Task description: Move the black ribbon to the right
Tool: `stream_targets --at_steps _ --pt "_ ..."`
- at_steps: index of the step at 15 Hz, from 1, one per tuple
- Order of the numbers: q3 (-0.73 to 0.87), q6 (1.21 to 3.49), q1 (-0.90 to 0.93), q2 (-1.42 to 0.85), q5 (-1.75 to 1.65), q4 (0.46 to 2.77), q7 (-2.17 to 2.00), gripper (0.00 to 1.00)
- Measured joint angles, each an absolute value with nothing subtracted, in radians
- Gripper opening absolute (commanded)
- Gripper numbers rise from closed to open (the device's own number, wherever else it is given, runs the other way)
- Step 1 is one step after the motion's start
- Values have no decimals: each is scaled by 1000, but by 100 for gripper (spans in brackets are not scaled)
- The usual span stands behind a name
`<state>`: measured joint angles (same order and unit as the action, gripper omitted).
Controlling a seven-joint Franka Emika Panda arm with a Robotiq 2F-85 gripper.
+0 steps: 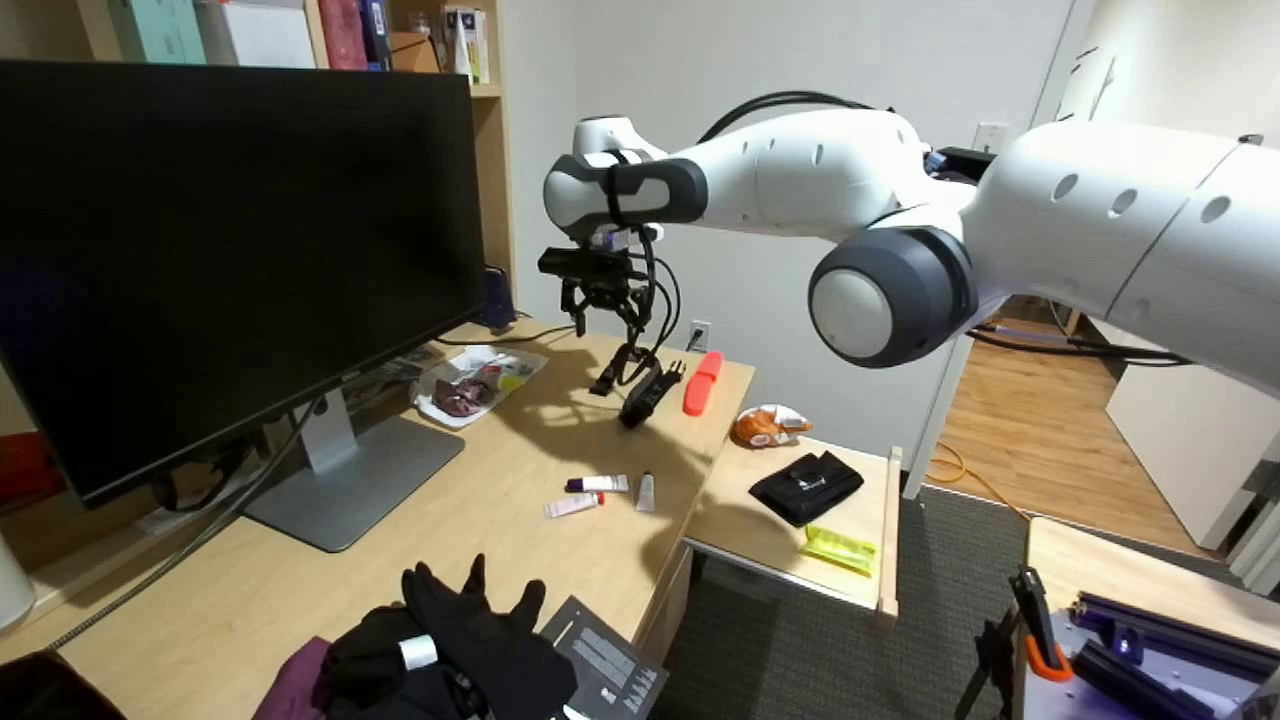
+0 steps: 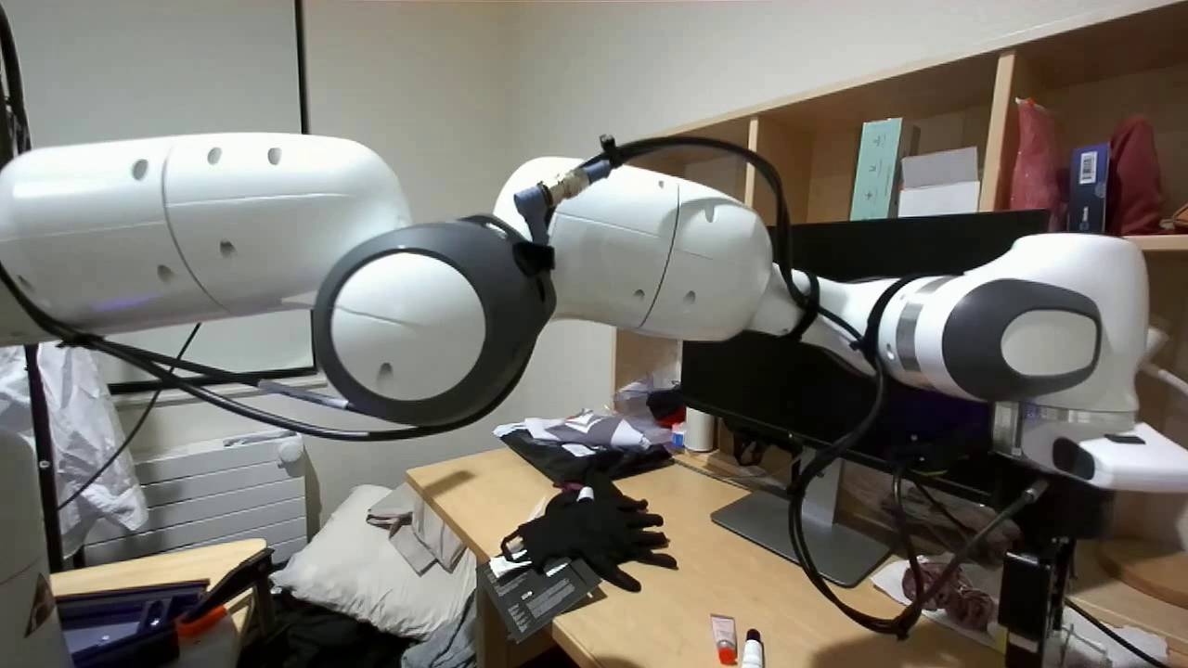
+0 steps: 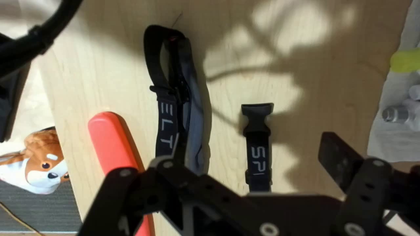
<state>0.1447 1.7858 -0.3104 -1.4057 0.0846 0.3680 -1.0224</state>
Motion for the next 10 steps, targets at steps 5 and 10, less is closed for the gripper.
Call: stream_targets --at_steps 5,10 --pt "144 1662 -275 -1355 38 365 -818 100" --pt "156 1568 -263 -1350 -36 373 -606 100"
